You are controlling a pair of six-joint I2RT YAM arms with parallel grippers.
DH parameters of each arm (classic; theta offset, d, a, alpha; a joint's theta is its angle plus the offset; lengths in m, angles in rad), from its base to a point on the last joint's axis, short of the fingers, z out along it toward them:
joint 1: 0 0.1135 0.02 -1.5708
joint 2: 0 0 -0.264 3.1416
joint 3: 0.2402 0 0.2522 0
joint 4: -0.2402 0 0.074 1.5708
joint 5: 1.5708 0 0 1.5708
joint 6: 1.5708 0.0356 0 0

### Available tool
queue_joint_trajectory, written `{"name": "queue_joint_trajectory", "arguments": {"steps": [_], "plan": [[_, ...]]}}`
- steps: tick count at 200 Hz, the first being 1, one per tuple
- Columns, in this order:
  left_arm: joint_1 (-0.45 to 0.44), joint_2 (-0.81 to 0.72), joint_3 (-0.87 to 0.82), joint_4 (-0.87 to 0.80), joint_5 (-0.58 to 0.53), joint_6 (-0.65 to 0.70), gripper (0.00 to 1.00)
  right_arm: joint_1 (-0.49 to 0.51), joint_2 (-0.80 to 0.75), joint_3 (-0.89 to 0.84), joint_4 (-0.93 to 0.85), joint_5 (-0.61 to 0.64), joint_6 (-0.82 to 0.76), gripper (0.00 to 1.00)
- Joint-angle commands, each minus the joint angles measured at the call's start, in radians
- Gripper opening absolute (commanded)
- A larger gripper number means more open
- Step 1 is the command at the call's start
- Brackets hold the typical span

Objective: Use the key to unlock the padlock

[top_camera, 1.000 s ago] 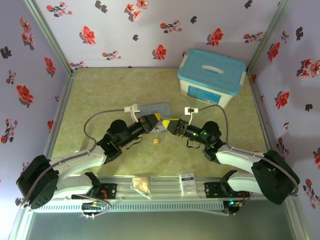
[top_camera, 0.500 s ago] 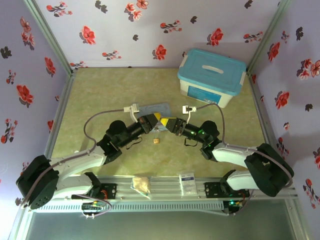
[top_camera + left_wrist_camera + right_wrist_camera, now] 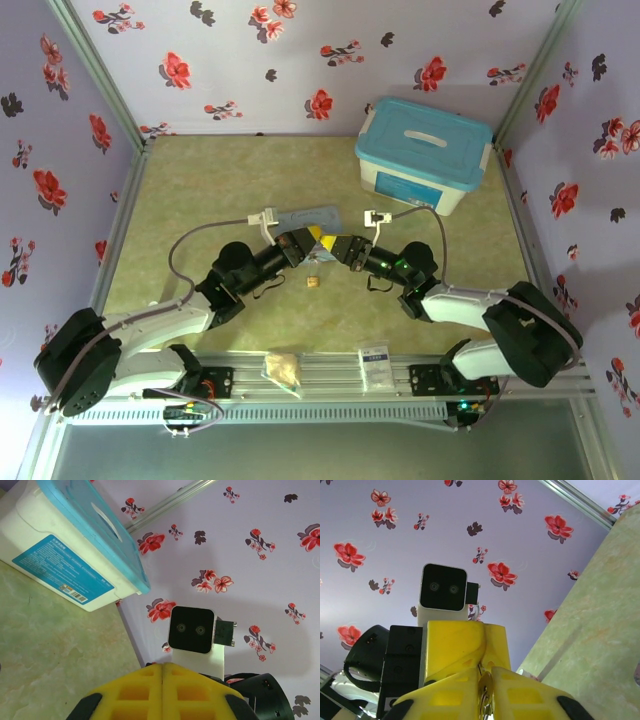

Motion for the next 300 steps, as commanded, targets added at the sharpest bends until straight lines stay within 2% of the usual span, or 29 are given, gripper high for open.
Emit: {"name": "queue_joint_trajectory", "arguments": {"steps": [1,22,66,69,80,91,109,124,151,175,202,258,300], "plan": [[0.006,-0.003,-0.013,0.051,-0.005,-0.004,0.00,0.005,0.009,0.012,0.066,-0.010,0.008,0.06],[0.006,-0.002,-0.018,0.053,-0.006,-0.003,0.00,0.005,0.007,0.005,0.072,0.001,0.005,0.00],[0.014,-0.008,-0.020,0.021,-0.004,0.015,0.00,0.005,0.008,-0.002,0.061,0.011,-0.007,0.00],[0.015,-0.013,-0.021,0.017,-0.006,0.021,0.05,0.005,0.009,-0.003,0.060,0.013,-0.008,0.00],[0.019,-0.039,-0.017,-0.046,-0.022,0.051,0.35,0.003,0.005,-0.006,0.037,0.021,-0.010,0.00],[0.019,-0.085,0.007,-0.179,-0.059,0.099,0.55,0.002,-0.007,-0.011,-0.015,0.036,-0.021,0.00],[0.021,-0.166,0.077,-0.493,-0.166,0.193,0.70,0.000,-0.043,-0.015,-0.144,0.068,-0.071,0.00],[0.027,-0.206,0.098,-0.612,-0.216,0.245,0.79,0.000,-0.089,-0.015,-0.289,0.113,-0.128,0.00],[0.034,-0.216,0.103,-0.717,-0.210,0.267,0.79,-0.003,-0.175,-0.004,-0.558,0.243,-0.226,0.00],[0.021,-0.160,0.088,-0.757,-0.190,0.263,0.76,-0.003,-0.230,0.020,-0.751,0.340,-0.286,0.00],[-0.014,-0.068,0.106,-0.806,-0.193,0.295,0.75,-0.003,-0.286,0.000,-0.820,0.413,-0.301,0.00],[-0.039,0.199,0.181,-0.858,-0.211,0.338,0.77,-0.005,-0.372,-0.053,-0.891,0.458,-0.309,0.00],[-0.053,0.294,0.200,-0.824,-0.231,0.337,0.75,-0.008,-0.439,-0.096,-0.943,0.499,-0.325,0.00]]}}
